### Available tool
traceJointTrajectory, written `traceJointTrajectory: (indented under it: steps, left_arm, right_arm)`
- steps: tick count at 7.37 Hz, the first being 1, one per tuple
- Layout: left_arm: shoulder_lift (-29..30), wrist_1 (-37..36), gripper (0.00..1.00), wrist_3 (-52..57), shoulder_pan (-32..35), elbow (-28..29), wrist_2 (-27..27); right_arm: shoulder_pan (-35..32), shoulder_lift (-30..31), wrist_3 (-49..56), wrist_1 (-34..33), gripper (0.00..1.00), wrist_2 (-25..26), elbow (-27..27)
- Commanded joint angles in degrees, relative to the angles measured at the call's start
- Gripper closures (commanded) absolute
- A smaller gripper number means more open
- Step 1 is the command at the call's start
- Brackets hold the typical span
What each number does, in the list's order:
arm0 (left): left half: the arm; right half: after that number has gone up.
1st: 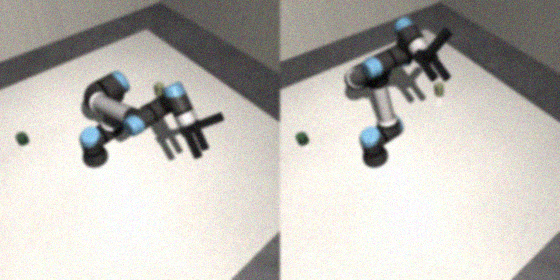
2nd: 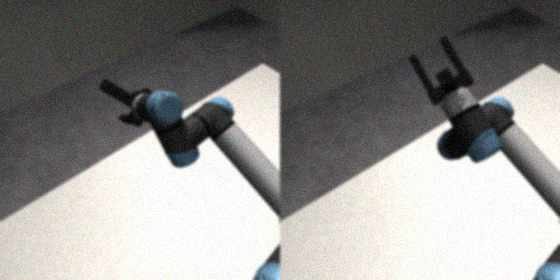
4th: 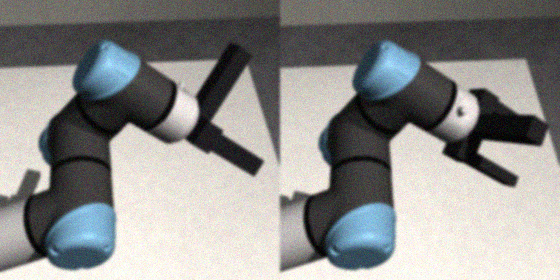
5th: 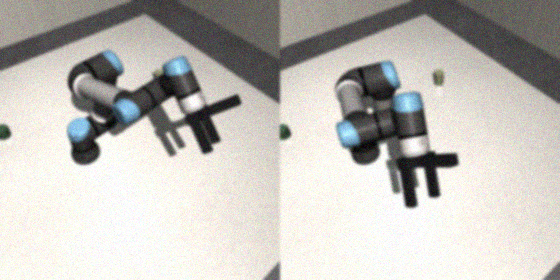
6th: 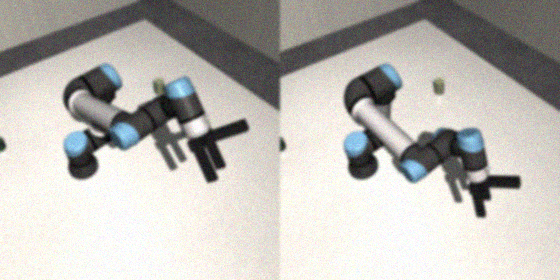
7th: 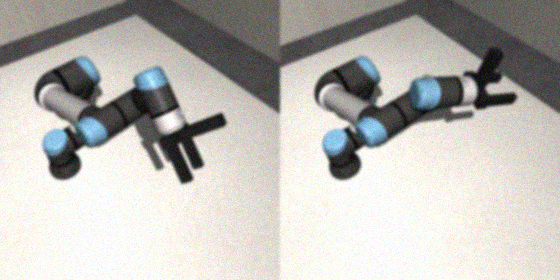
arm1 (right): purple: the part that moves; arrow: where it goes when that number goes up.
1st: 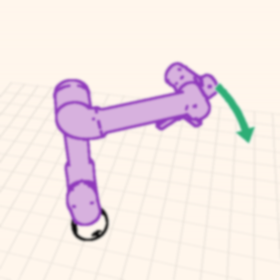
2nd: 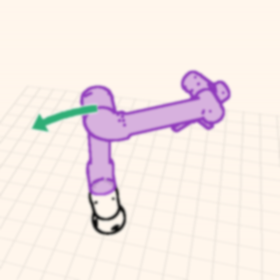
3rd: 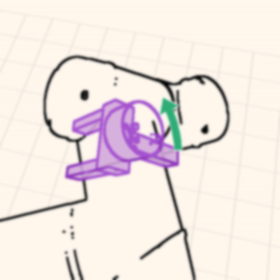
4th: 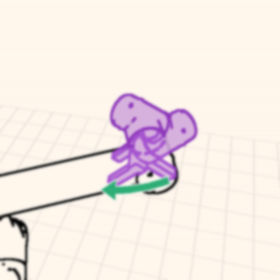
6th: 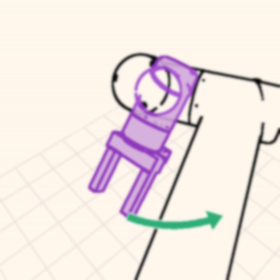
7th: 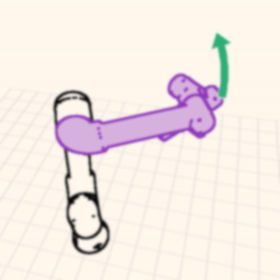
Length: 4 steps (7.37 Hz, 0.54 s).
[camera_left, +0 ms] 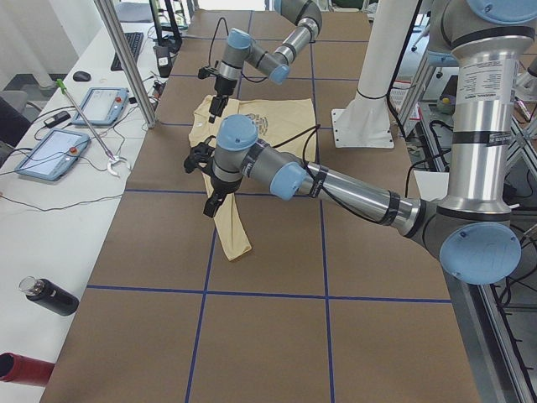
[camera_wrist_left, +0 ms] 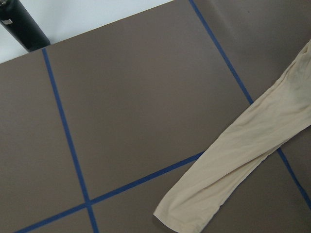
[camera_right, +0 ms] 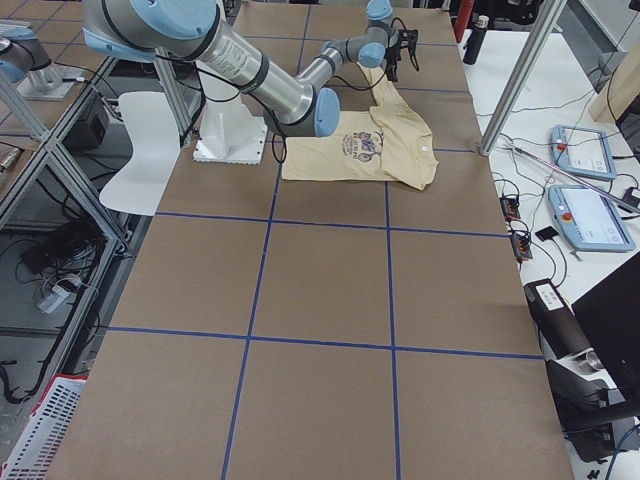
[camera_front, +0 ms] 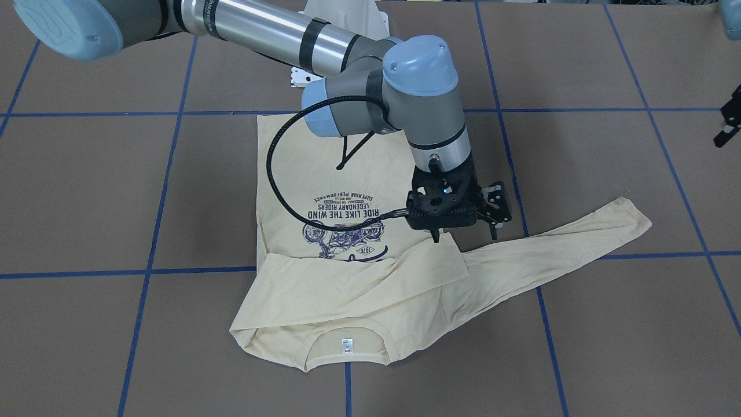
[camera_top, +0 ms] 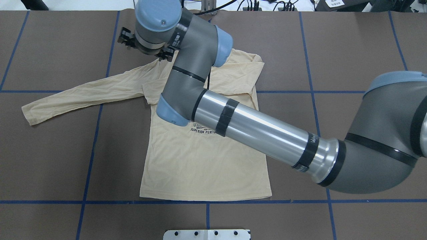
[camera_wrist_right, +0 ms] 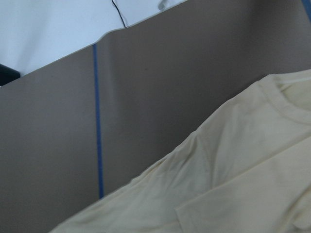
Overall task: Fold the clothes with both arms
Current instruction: 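Release the sleeve and raise the right gripper away from the shirt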
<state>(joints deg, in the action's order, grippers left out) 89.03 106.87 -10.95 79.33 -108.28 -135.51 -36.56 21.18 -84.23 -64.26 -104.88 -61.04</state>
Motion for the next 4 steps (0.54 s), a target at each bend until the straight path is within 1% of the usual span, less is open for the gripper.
traceJointTrajectory:
  steps: [1,2,3,4]
  left_arm:
    - [-0.44,13.2,0.0,-6.45,-8.45,8.99,5.49]
    - [-0.61,19.28,0.0,-5.84,-8.75,15.49,5.96]
    - [0.78,24.65,0.0,-6.27,-8.75,23.47,5.79]
    - [5.41,25.48,0.07,-6.54,-8.75,30.69,5.44]
  right_arm:
    - [-5.79,22.2,6.68,-13.82,0.0,-8.58,-27.5]
    - [-8.42,29.46,9.32,-15.35,0.0,-10.94,-33.38]
    - [-12.1,34.23,11.44,-16.06,0.0,-13.83,-36.83]
    - [-15.27,40.89,13.63,-17.63,0.0,-16.3,-42.0]
